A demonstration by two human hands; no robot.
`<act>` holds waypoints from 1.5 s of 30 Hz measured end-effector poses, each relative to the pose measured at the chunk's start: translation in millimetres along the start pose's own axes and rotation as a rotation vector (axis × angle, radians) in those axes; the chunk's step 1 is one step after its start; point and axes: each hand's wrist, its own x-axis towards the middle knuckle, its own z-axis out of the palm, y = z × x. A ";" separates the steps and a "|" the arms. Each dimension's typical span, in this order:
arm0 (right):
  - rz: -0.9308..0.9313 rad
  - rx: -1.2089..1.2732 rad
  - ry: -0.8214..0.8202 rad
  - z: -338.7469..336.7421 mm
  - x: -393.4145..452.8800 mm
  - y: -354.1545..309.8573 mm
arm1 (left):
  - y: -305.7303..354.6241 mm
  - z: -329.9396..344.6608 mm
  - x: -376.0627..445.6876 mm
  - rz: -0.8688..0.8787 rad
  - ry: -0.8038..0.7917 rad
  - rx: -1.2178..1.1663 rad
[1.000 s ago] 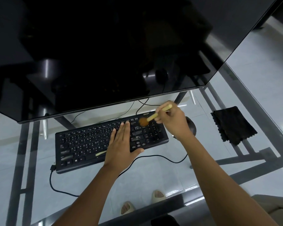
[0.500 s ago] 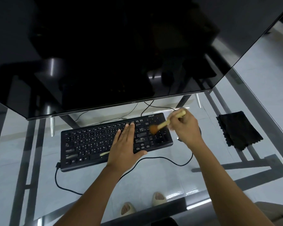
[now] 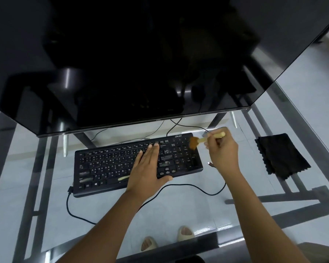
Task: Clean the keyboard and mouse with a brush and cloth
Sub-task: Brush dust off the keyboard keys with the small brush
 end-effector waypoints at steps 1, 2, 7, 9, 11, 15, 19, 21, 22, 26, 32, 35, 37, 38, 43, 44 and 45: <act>0.046 0.085 -0.031 0.9 1.7 -3.6 | -0.1 0.3 0.3 -0.001 0.000 -0.006; 0.086 0.154 -0.128 4.0 1.9 -7.7 | -0.4 0.0 0.7 -0.003 -0.002 -0.011; 0.027 -0.130 -0.035 13.0 9.6 -7.8 | -0.3 -7.4 1.6 0.019 -0.031 -0.033; 0.026 0.042 0.048 7.7 14.5 -6.7 | -1.8 -12.3 -2.6 0.023 0.024 -0.059; 0.057 0.145 -0.071 7.2 14.1 -8.8 | -6.9 -18.9 -13.7 -0.023 0.117 -0.110; -0.067 -0.110 -0.021 15.4 12.8 -11.1 | -27.0 -26.7 -45.8 -0.165 0.285 -0.197; -0.060 0.091 -0.159 36.9 4.7 -32.0 | -52.4 -27.5 -77.6 -0.288 0.333 -0.172; -0.121 0.040 -0.311 54.7 -4.3 -36.7 | -60.2 -27.4 -87.9 -0.306 0.329 -0.169; -0.183 0.011 -0.308 61.3 -7.8 -38.0 | -62.1 -27.4 -91.3 -0.304 0.323 -0.163; -0.287 0.038 -0.183 73.6 -14.2 -49.7 | -66.1 -25.9 -99.9 -0.261 0.296 -0.113; -0.375 -0.081 -0.256 89.8 -21.2 -59.8 | -75.0 -18.2 -108.4 -0.217 0.194 -0.001; -0.263 0.061 -0.338 89.8 -26.6 -68.0 | -75.2 -15.4 -110.7 -0.209 0.201 0.028; -0.178 -0.023 -0.589 93.3 -34.2 -69.2 | -75.6 -14.4 -111.5 -0.210 0.202 0.043; -0.209 -0.113 -0.600 95.3 -35.0 -65.5 | -75.9 -14.3 -111.5 -0.218 0.195 0.051; -0.354 -0.106 -0.280 94.1 -29.6 -73.2 | -75.4 -13.5 -111.2 -0.226 0.178 0.075; -0.292 -0.086 -0.409 95.6 -32.3 -77.6 | -75.4 -13.5 -111.4 -0.228 0.174 0.075; -0.232 -0.109 -0.557 98.1 -35.3 -78.8 | -75.7 -13.2 -111.5 -0.230 0.172 0.078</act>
